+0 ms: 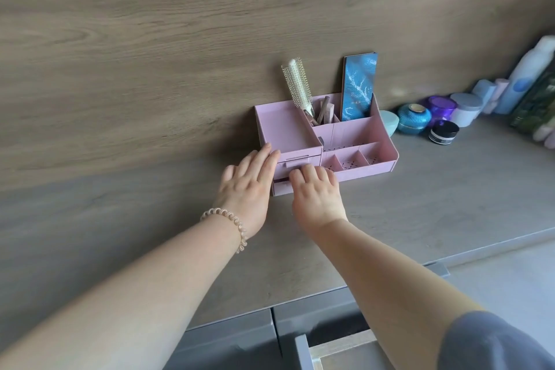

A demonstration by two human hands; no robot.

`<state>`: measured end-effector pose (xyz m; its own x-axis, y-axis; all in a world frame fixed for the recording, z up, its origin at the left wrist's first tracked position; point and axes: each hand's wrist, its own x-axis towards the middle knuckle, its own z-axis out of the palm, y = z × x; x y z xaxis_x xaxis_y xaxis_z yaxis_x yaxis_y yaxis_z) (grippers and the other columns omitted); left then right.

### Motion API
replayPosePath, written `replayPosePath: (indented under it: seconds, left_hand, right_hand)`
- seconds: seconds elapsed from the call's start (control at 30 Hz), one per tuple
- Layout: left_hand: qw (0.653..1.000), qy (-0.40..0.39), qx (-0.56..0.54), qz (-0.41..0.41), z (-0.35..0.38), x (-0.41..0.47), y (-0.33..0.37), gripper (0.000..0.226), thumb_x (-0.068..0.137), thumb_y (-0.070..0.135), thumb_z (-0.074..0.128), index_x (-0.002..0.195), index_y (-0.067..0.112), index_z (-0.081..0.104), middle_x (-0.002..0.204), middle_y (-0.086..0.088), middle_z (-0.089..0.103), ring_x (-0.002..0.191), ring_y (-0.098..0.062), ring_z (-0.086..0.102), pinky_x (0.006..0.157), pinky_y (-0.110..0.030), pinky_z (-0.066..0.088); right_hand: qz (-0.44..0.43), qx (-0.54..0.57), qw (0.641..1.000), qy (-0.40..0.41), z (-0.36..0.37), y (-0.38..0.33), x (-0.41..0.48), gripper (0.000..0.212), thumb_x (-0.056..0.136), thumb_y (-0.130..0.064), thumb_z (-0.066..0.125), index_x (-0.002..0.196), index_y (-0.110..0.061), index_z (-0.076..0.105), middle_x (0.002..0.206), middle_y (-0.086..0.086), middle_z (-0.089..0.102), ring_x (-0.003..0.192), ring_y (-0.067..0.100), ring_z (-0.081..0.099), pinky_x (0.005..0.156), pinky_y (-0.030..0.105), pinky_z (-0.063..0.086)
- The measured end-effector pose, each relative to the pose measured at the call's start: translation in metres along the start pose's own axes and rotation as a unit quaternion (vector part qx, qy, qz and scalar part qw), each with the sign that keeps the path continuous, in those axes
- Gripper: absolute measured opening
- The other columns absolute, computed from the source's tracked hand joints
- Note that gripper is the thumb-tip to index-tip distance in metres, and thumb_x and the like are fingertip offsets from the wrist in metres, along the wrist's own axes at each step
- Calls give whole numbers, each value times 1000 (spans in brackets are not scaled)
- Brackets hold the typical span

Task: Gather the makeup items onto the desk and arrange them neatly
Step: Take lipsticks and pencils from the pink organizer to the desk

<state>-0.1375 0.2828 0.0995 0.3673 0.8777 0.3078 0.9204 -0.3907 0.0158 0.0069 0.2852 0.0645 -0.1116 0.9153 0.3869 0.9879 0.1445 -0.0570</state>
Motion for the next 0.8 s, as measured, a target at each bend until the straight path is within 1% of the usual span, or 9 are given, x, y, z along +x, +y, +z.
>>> replayPosePath:
  seconds: [0.07, 0.17, 0.23, 0.3, 0.37, 0.43, 0.5, 0.7, 0.8]
  left_hand:
    - [1000, -6, 4, -1, -1, 0, 1, 71, 73, 12, 19, 142, 14, 36, 150, -3, 38, 126, -24, 49, 88, -37, 43]
    - [1000, -15, -1, -13, 1, -1, 3, 72, 73, 13, 17, 144, 14, 34, 151, -4, 36, 127, -24, 48, 87, -37, 43]
    - [1000, -12, -2, -17, 0, -1, 3, 72, 73, 12, 17, 143, 13, 36, 150, -4, 38, 124, -24, 50, 85, -37, 44]
    - [1000, -20, 2, -13, -2, 0, 1, 74, 73, 12, 17, 146, 15, 30, 153, -3, 31, 127, -24, 46, 87, -37, 41]
    - [1000, -28, 3, -7, -5, 0, 1, 73, 78, 8, 24, 150, 17, 19, 158, 0, 19, 134, -22, 36, 93, -37, 35]
    - [999, -33, 2, -6, -6, -1, 1, 75, 82, 4, 34, 151, 19, 9, 160, 1, 7, 138, -21, 27, 98, -36, 29]
    - [999, -31, 4, -9, -7, -1, 2, 76, 84, 4, 36, 151, 20, 4, 160, 2, 2, 140, -20, 23, 100, -35, 26]
    - [1000, -24, -3, -18, -6, -1, 4, 77, 78, 5, 32, 151, 18, 10, 160, 0, 8, 136, -23, 30, 97, -38, 29]
    - [999, -30, -18, -25, -5, -1, 6, 80, 77, 11, 45, 150, 19, 14, 159, 0, 11, 136, -24, 31, 98, -41, 30]
  right_hand:
    - [5, -16, 1000, 9, 1, -1, 0, 27, 57, -7, 69, 80, -15, 57, 80, 6, 58, 72, 31, 57, 68, 36, 46]
    - [1, -9, 1000, 1, -1, 0, 0, 29, 56, -8, 75, 77, -15, 58, 77, 5, 58, 70, 31, 58, 64, 36, 45]
    - [-12, -26, 1000, -3, -4, 3, 1, 30, 52, -11, 81, 70, -18, 57, 71, 2, 56, 65, 28, 57, 63, 35, 45]
    - [-31, -42, 999, -9, -6, 8, -3, 33, 47, -14, 85, 64, -21, 57, 68, -1, 54, 63, 25, 55, 68, 36, 39]
    - [-46, -45, 998, -14, -5, 14, -11, 34, 46, -13, 86, 62, -23, 57, 68, -2, 52, 63, 25, 54, 75, 35, 30]
    - [-41, -42, 998, -14, -5, 16, -22, 35, 46, -12, 86, 64, -24, 58, 69, -2, 53, 64, 26, 55, 83, 38, 30]
    - [-33, -30, 999, -8, -7, 15, -32, 35, 47, -11, 85, 65, -25, 58, 69, -4, 54, 65, 25, 56, 91, 42, 30]
    - [-31, -7, 999, 6, -16, 16, -59, 32, 50, -11, 84, 63, -26, 58, 66, -6, 55, 63, 22, 57, 96, 44, 31]
    - [-35, 23, 999, 14, -23, 17, -77, 12, 67, -24, 73, 70, -29, 62, 69, -7, 57, 68, 21, 59, 98, 44, 30]
